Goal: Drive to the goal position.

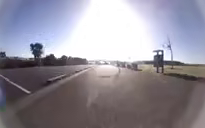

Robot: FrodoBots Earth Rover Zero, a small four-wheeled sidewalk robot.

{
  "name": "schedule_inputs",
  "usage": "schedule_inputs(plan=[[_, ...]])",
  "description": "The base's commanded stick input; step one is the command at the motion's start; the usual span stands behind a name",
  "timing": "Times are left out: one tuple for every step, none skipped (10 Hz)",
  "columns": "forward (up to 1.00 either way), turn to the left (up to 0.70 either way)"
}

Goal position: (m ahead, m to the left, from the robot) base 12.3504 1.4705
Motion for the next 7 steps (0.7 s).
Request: schedule_inputs(plan=[[0.70,0.00],[0.70,0.00],[0.70,0.00],[0.70,-0.06],[0.70,-0.21],[0.70,-0.31],[0.70,-0.35]])
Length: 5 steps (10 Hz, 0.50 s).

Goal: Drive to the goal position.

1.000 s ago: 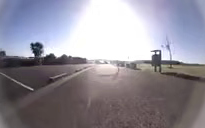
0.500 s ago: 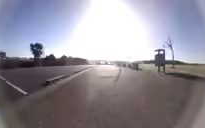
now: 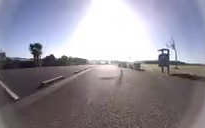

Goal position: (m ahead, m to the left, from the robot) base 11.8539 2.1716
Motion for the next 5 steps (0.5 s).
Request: schedule_inputs(plan=[[0.70,-0.35],[0.70,-0.35],[0.70,-0.35],[0.70,-0.35],[0.70,-0.35]])
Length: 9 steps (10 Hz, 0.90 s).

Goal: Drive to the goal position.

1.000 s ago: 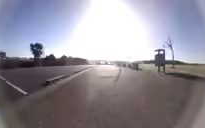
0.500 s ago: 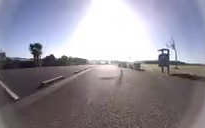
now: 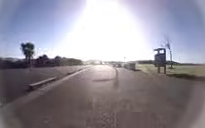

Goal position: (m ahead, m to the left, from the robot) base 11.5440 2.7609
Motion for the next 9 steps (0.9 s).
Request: schedule_inputs(plan=[[0.70,-0.35],[0.70,-0.35],[0.70,-0.35],[0.70,0.00],[0.70,0.00],[0.70,0.00],[0.70,0.00],[0.70,0.00],[0.70,0.00]])
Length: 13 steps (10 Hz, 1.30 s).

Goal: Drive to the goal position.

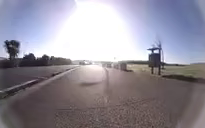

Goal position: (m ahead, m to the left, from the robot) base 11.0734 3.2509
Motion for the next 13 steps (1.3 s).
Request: schedule_inputs(plan=[[0.70,0.00],[0.70,0.00],[0.70,0.00],[0.70,0.00],[0.70,0.00],[0.70,0.00],[0.70,0.00],[0.70,0.00],[0.70,0.00],[0.70,0.00],[0.70,0.00],[0.70,0.00],[0.70,0.00]])
